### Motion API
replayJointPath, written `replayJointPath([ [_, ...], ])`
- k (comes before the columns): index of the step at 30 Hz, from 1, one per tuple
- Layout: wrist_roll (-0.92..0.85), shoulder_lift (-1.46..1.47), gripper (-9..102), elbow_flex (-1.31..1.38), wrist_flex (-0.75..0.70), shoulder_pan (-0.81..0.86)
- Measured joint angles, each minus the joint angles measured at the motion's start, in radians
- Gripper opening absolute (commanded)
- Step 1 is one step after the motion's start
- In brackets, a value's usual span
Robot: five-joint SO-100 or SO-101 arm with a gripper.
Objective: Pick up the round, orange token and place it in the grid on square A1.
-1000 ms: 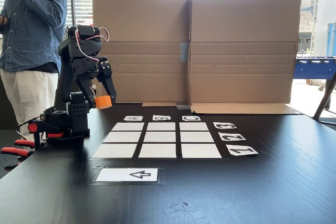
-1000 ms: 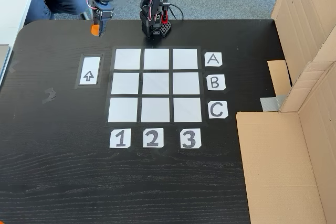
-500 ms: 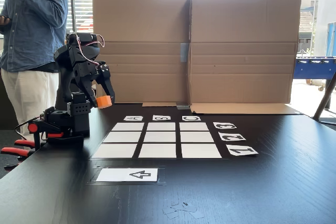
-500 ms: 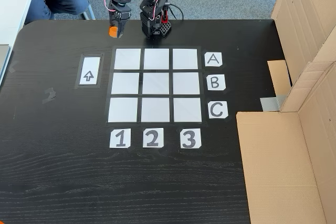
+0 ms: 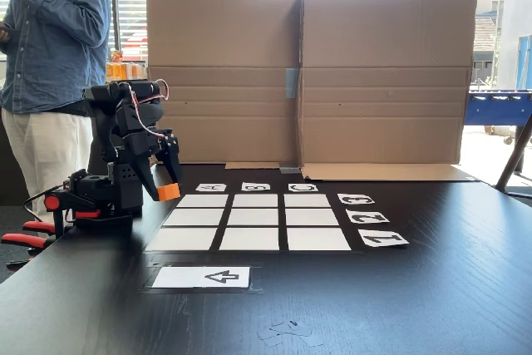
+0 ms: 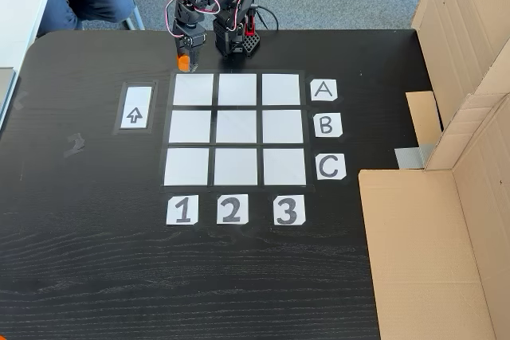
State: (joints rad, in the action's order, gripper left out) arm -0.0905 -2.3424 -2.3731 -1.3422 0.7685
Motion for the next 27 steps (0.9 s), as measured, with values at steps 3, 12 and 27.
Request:
replayJointPath([
  [3, 0.000, 0.040, 12, -0.011, 0.015, -0.009],
  [12, 0.000, 0.193, 12, -0.018, 0.091, -0.026],
  [27, 0.000, 0.400, 13, -0.020, 0.227, -0.046],
])
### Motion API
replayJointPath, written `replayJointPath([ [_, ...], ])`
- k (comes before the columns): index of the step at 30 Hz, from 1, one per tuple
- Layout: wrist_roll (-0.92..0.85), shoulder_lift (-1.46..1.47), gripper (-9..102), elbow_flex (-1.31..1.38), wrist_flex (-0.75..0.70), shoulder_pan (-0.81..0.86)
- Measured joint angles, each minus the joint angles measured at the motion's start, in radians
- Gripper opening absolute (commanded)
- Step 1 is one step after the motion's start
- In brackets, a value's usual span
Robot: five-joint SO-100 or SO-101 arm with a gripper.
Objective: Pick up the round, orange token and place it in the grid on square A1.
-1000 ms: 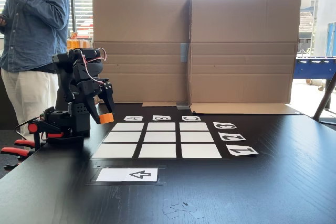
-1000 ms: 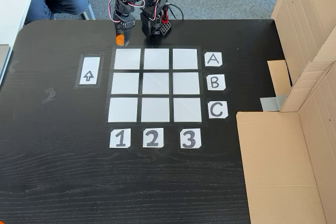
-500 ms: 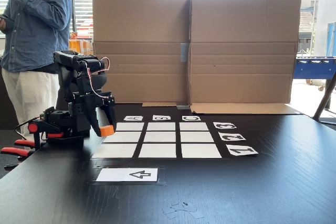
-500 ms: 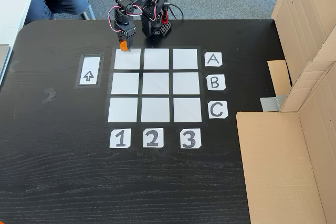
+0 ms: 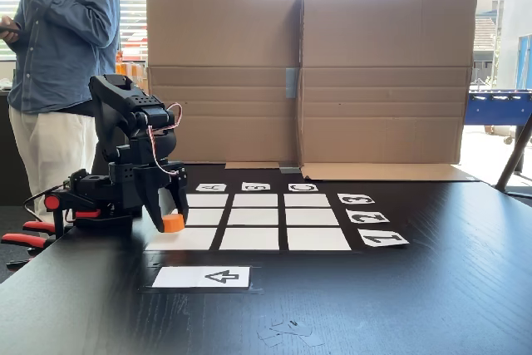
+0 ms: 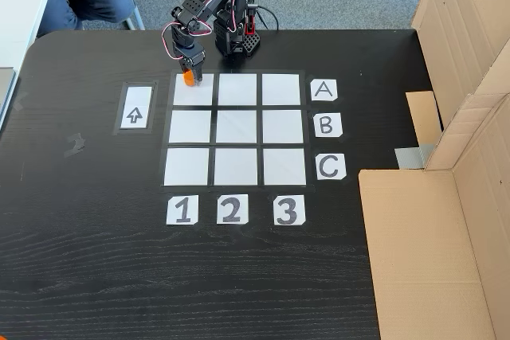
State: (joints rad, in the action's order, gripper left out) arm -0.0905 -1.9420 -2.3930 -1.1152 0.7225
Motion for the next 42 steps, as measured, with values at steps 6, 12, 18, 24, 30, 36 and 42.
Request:
replayJointPath([
  [6, 0.000, 0.051, 13, 0.002, 0.038, -0.005],
  [12, 0.000, 0.067, 14, 0.002, 0.052, -0.006],
  [18, 0.000, 0.074, 17, 0.002, 0.064, -0.008],
  [24, 0.000, 0.075, 26, -0.002, 0.071, -0.008],
  [30, 0.000, 0.075, 29, -0.002, 0.071, -0.008],
  [36, 0.000, 0.075, 29, -0.002, 0.081, -0.008],
  [42, 0.000, 0.015, 30, -0.002, 0.130, 0.031],
])
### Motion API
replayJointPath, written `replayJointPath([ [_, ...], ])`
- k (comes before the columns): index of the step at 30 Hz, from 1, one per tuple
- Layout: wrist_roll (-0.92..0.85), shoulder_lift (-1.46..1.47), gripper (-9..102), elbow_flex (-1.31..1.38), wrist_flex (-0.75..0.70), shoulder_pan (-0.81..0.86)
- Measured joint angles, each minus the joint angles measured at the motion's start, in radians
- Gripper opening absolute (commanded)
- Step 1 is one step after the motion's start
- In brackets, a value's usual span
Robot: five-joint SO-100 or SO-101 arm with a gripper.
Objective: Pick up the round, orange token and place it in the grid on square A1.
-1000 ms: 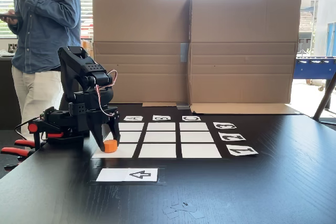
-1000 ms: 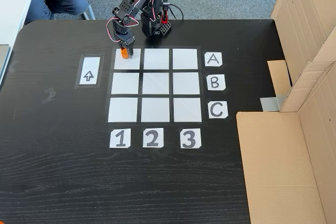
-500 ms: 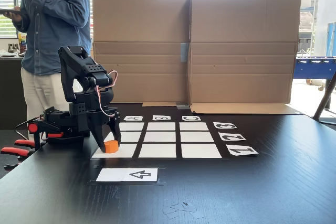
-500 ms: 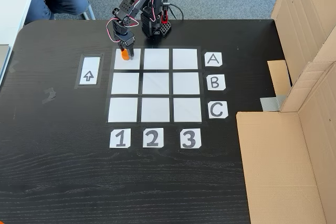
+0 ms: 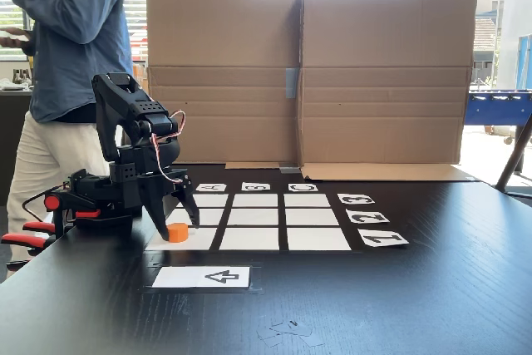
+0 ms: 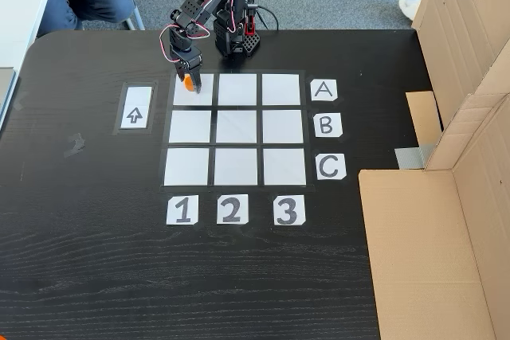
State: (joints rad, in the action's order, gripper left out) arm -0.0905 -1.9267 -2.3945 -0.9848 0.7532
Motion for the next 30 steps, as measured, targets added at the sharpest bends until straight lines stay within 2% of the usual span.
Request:
replayJointPath([
  [15, 0.017, -0.259, 31, 0.003, -0.005, 0.026],
  [30, 0.017, -0.552, 31, 0.015, -0.048, 0.190],
])
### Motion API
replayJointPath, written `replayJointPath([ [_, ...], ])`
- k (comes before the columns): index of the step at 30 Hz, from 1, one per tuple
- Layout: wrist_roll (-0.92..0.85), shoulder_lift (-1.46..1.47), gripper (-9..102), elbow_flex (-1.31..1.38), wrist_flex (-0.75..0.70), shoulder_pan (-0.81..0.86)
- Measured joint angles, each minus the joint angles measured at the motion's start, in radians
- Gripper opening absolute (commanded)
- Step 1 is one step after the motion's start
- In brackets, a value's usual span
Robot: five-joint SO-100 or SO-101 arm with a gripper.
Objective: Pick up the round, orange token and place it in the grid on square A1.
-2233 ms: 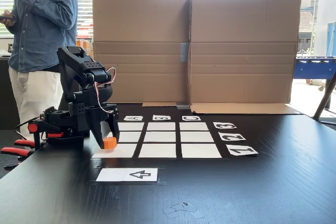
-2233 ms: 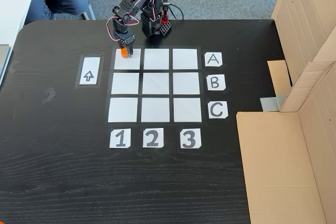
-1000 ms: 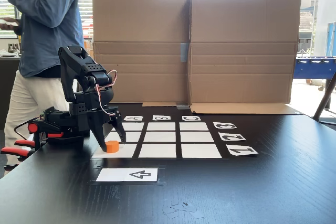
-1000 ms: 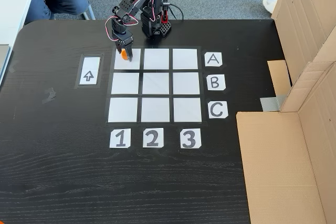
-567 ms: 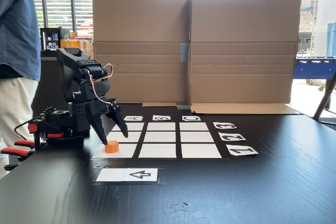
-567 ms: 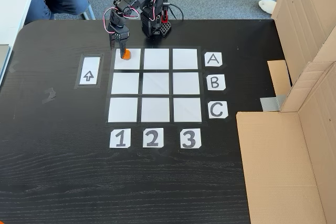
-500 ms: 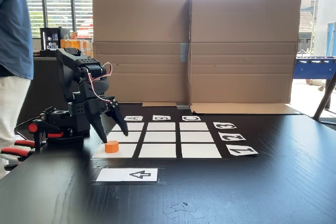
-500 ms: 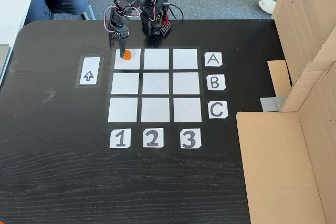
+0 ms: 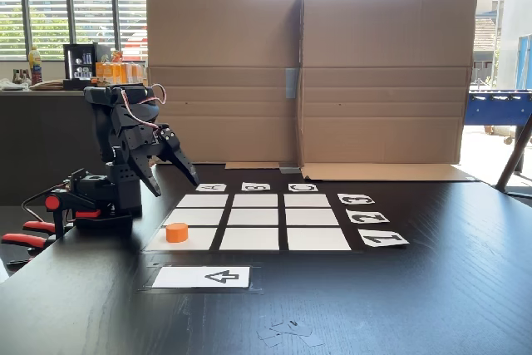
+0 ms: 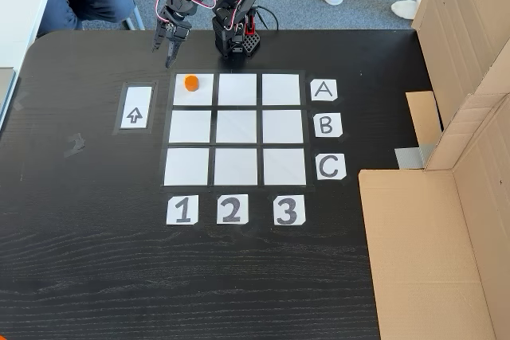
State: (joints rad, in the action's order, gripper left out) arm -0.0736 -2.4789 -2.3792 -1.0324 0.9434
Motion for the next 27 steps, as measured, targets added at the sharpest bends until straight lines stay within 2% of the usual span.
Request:
replayJointPath([
  [6, 0.000, -0.123, 31, 0.000, -0.009, 0.100],
  [20, -0.018, -0.325, 31, 0.000, -0.009, 0.563],
  [27, -0.020, -0.445, 31, -0.058, -0.011, 0.701],
])
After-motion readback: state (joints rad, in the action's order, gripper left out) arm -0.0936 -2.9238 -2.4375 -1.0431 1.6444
